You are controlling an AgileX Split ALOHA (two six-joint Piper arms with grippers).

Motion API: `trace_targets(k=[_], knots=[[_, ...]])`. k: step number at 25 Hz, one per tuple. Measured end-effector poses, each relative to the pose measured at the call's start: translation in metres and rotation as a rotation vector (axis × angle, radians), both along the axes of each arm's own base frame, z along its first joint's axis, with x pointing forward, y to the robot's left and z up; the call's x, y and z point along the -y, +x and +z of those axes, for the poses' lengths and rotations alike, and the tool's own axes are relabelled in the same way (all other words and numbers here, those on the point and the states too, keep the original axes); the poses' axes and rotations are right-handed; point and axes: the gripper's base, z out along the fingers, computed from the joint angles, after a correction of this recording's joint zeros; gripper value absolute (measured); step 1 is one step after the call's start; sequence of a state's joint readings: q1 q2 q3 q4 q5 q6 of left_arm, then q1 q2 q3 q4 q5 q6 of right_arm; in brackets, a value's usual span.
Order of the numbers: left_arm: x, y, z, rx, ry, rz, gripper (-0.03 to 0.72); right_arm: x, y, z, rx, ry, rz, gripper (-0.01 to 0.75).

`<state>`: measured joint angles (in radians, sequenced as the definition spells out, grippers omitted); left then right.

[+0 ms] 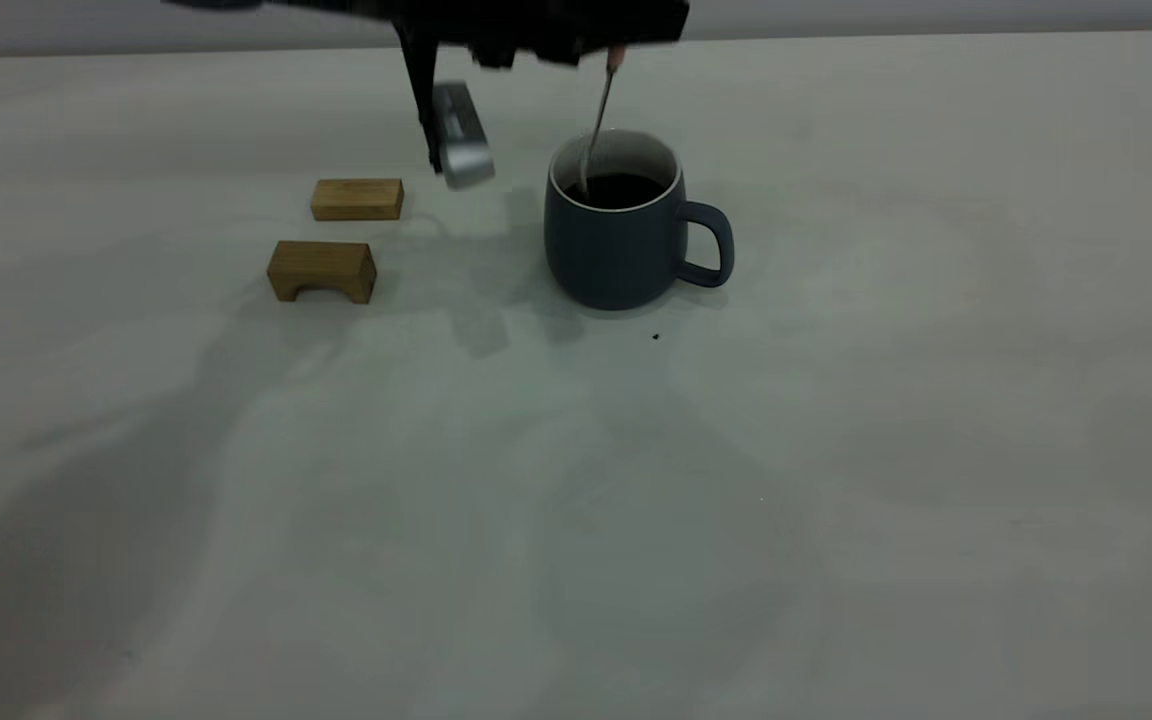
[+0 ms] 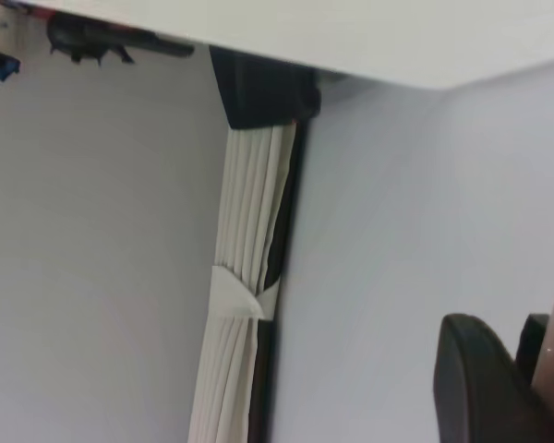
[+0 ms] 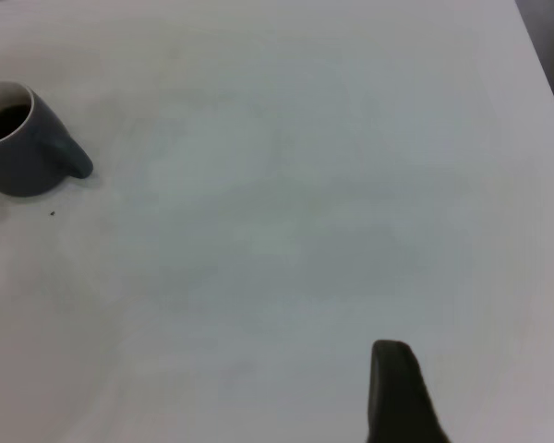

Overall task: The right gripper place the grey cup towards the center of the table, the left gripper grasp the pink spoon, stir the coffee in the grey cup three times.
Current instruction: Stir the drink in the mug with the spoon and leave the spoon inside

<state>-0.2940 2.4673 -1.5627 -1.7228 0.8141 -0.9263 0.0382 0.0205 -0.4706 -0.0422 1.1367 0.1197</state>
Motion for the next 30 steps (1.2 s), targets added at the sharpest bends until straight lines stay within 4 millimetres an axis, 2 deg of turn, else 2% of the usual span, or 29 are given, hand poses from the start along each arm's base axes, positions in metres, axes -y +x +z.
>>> trace_targets(k=[4, 10, 17, 22, 26, 30], knots=[[0.004, 0.0, -0.013, -0.015, -0.012, -0.02, 0.127, 0.0, 0.0, 0.0, 0.0, 0.0, 0.0, 0.483], [0.002, 0.002, -0.016, -0.016, -0.006, -0.014, 0.127, 0.0, 0.0, 0.0, 0.0, 0.0, 0.0, 0.483], [-0.001, 0.016, -0.024, 0.01, 0.037, 0.043, 0.127, 0.0, 0.0, 0.0, 0.0, 0.0, 0.0, 0.483], [0.016, 0.025, -0.03, 0.069, 0.028, 0.011, 0.127, 0.0, 0.0, 0.0, 0.0, 0.0, 0.0, 0.483], [0.033, 0.018, -0.033, 0.069, 0.013, -0.037, 0.127, 0.0, 0.0, 0.0, 0.0, 0.0, 0.0, 0.483], [0.037, 0.011, -0.03, 0.062, -0.039, -0.101, 0.127, 0.0, 0.0, 0.0, 0.0, 0.0, 0.0, 0.483]])
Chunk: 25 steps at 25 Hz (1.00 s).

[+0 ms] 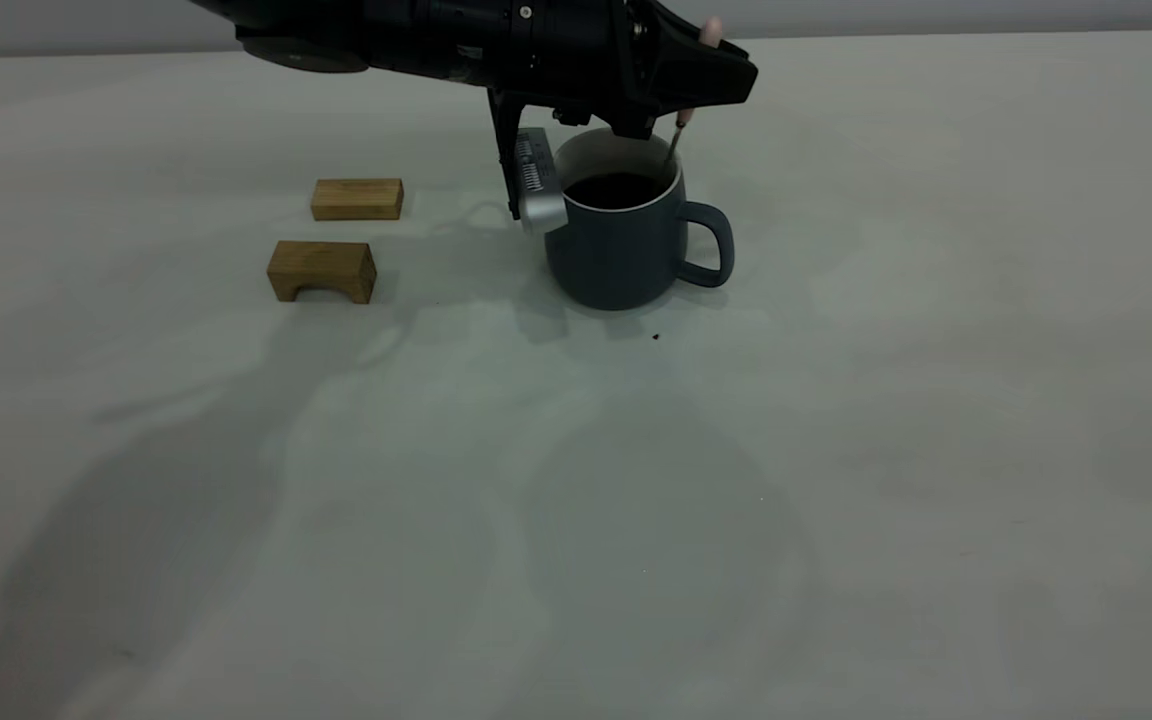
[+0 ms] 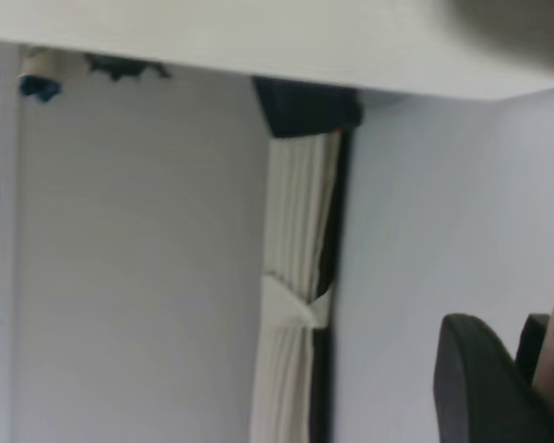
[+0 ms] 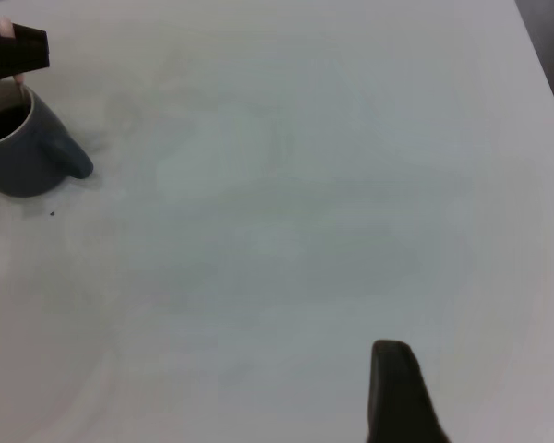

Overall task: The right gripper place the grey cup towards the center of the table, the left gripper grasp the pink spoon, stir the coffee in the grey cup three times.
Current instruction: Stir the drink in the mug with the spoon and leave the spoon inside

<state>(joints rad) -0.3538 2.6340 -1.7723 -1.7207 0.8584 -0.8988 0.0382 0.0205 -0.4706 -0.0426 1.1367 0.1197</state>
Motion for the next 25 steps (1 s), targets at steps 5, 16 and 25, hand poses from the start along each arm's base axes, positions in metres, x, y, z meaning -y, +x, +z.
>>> trace_targets(k=[5, 16, 25], knots=[[-0.012, -0.001, -0.001, 0.01, 0.009, -0.072, 0.127, 0.0, 0.0, 0.0, 0.0, 0.0, 0.0, 0.483], [-0.042, 0.018, -0.002, 0.011, 0.025, 0.055, 0.127, 0.0, 0.0, 0.0, 0.0, 0.0, 0.0, 0.483], [-0.01, 0.001, -0.009, -0.018, -0.012, -0.006, 0.127, 0.0, 0.0, 0.0, 0.0, 0.0, 0.0, 0.483]])
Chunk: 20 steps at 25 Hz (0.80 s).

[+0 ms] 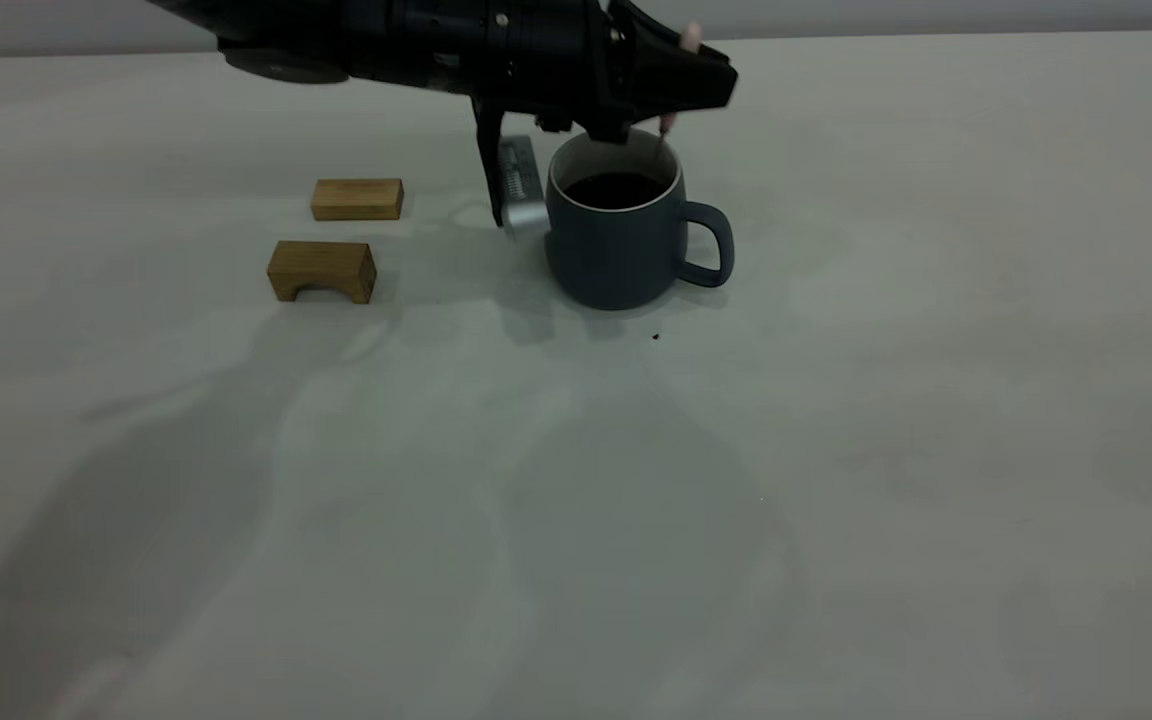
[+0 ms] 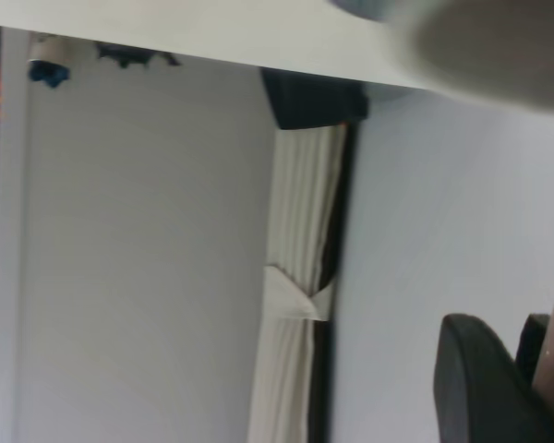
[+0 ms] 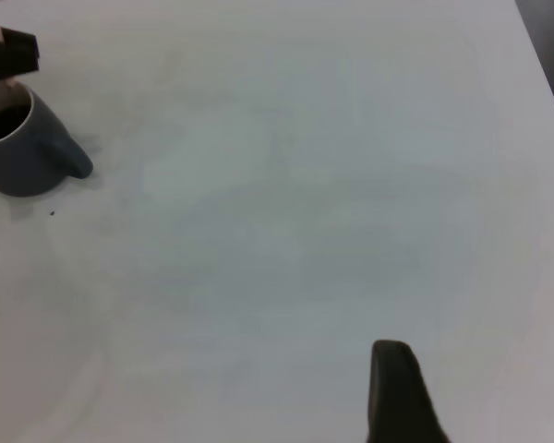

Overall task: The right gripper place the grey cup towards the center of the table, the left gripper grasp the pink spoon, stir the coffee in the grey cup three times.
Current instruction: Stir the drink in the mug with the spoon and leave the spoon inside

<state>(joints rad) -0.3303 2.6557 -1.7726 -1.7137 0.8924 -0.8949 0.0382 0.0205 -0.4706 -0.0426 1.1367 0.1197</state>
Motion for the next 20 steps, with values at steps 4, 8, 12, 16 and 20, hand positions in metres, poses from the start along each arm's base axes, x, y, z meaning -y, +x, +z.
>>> trace_targets(k=[4, 8, 12, 16, 20], knots=[[-0.002, -0.004, 0.002, -0.001, -0.024, -0.062, 0.127, 0.0, 0.0, 0.0, 0.0, 0.0, 0.0, 0.483], [-0.019, -0.004, -0.001, 0.01, 0.01, -0.125, 0.127, 0.0, 0.0, 0.0, 0.0, 0.0, 0.0, 0.483], [-0.038, 0.003, -0.002, 0.012, 0.022, -0.096, 0.127, 0.0, 0.0, 0.0, 0.0, 0.0, 0.0, 0.483], [-0.039, 0.01, -0.001, 0.007, 0.003, -0.014, 0.127, 0.0, 0.0, 0.0, 0.0, 0.0, 0.0, 0.483], [-0.024, 0.011, 0.001, -0.002, -0.013, 0.043, 0.127, 0.0, 0.0, 0.0, 0.0, 0.0, 0.0, 0.483]])
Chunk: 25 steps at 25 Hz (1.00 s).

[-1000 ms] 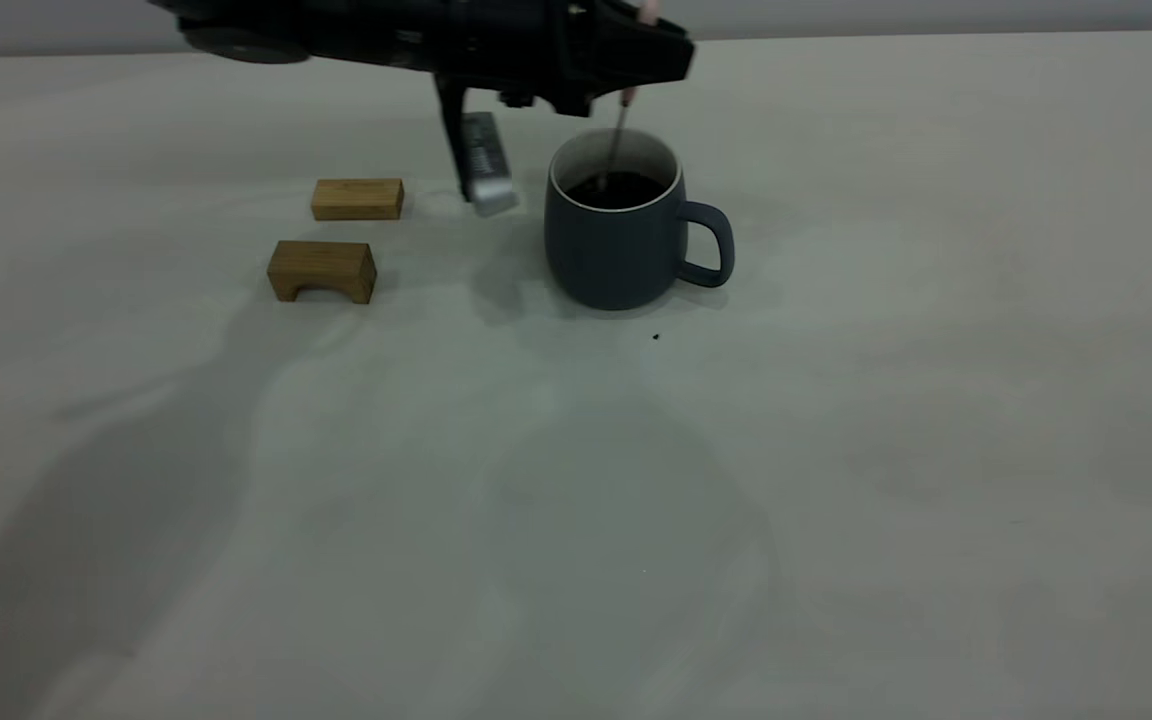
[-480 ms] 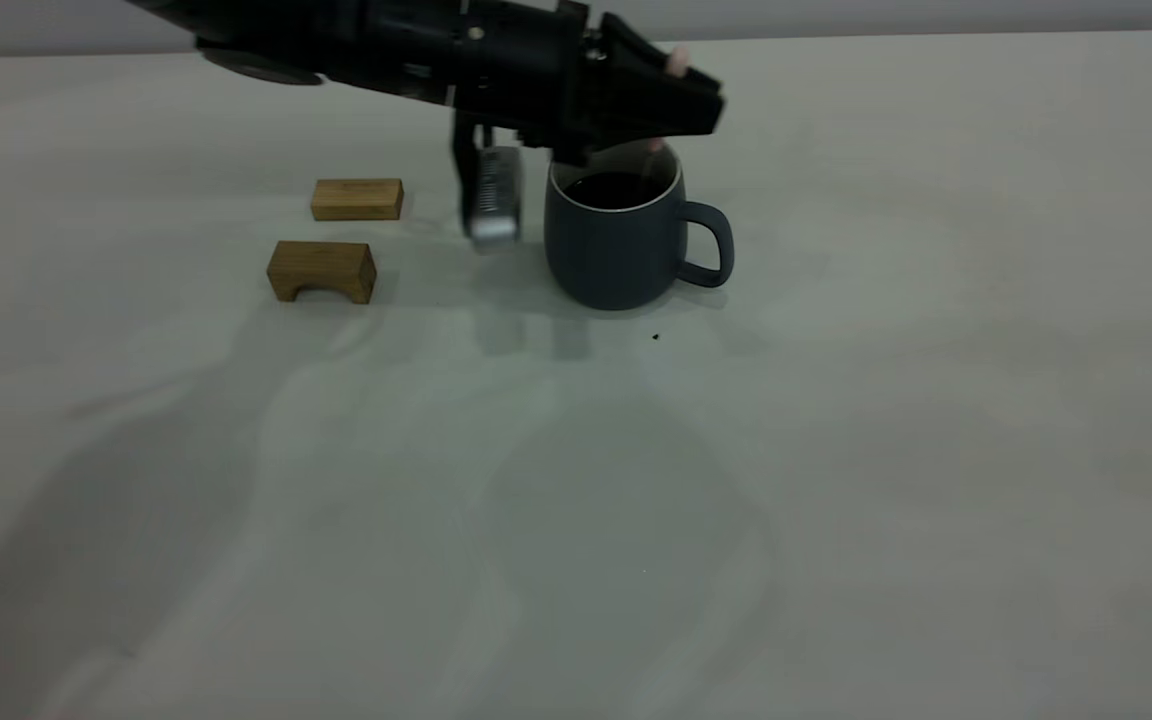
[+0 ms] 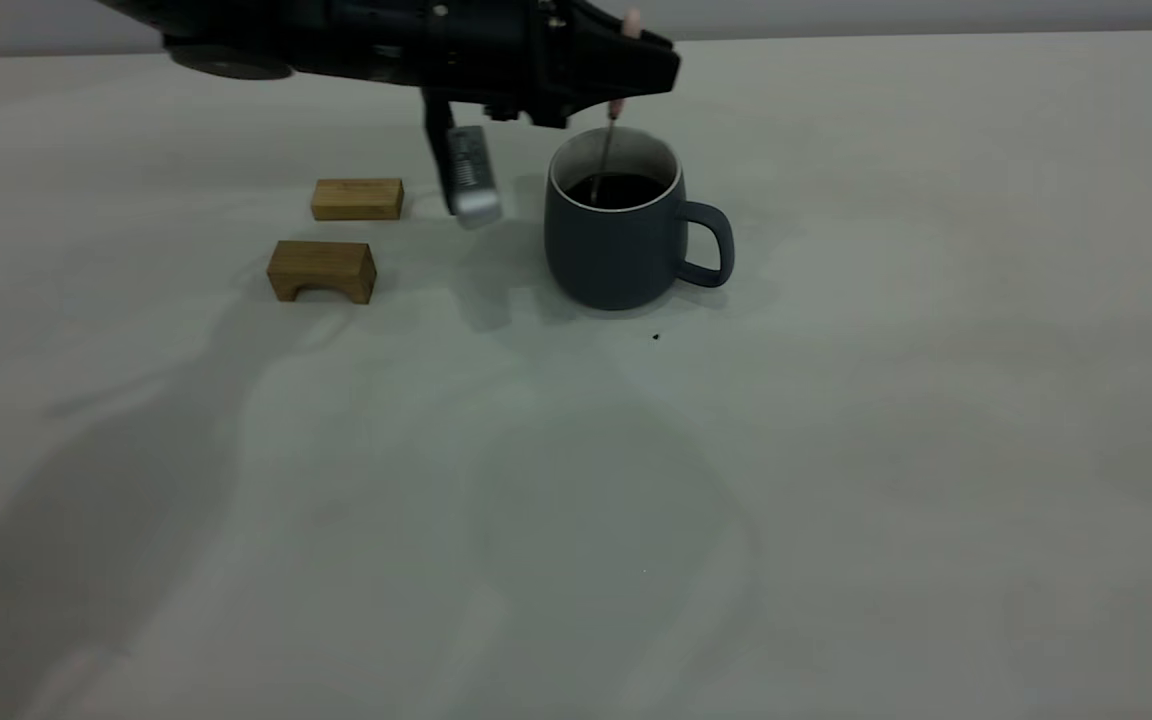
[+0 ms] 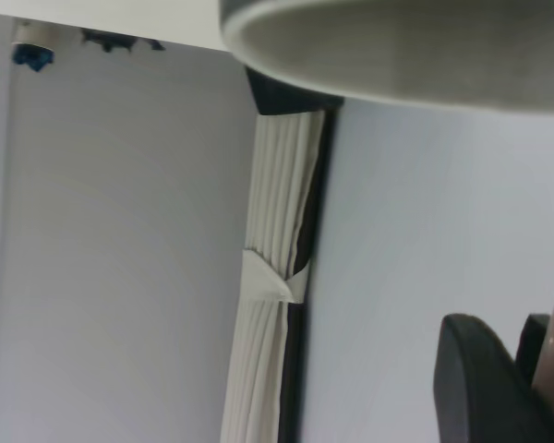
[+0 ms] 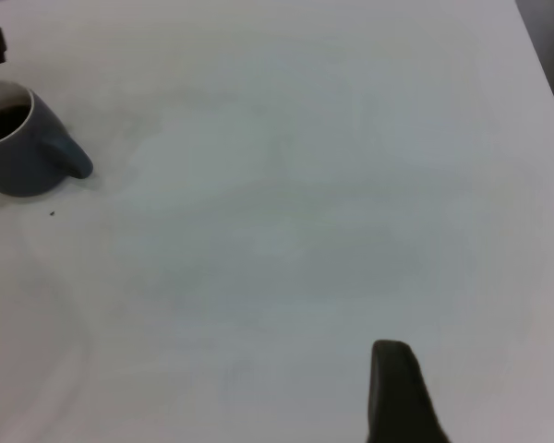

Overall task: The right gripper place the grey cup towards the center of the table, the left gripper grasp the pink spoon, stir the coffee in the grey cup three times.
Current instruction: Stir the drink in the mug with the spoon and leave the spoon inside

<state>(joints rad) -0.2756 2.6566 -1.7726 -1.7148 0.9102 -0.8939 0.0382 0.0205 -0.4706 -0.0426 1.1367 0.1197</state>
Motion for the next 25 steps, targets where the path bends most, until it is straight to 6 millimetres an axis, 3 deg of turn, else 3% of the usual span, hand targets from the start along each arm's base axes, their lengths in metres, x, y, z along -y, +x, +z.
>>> trace_targets(k=[5, 9, 12, 19, 25], knots=[[0.025, -0.011, -0.001, 0.002, 0.013, -0.043, 0.127, 0.0, 0.0, 0.0, 0.0, 0.0, 0.0, 0.483], [0.029, -0.017, 0.001, 0.001, -0.009, -0.091, 0.127, 0.0, 0.0, 0.0, 0.0, 0.0, 0.0, 0.483], [0.024, -0.019, 0.0, 0.009, 0.0, -0.143, 0.127, 0.0, 0.0, 0.0, 0.0, 0.0, 0.0, 0.483], [-0.011, -0.008, -0.005, 0.021, 0.056, -0.135, 0.127, 0.0, 0.0, 0.0, 0.0, 0.0, 0.0, 0.483], [-0.016, -0.006, -0.005, 0.02, 0.052, -0.126, 0.127, 0.0, 0.0, 0.0, 0.0, 0.0, 0.0, 0.483]])
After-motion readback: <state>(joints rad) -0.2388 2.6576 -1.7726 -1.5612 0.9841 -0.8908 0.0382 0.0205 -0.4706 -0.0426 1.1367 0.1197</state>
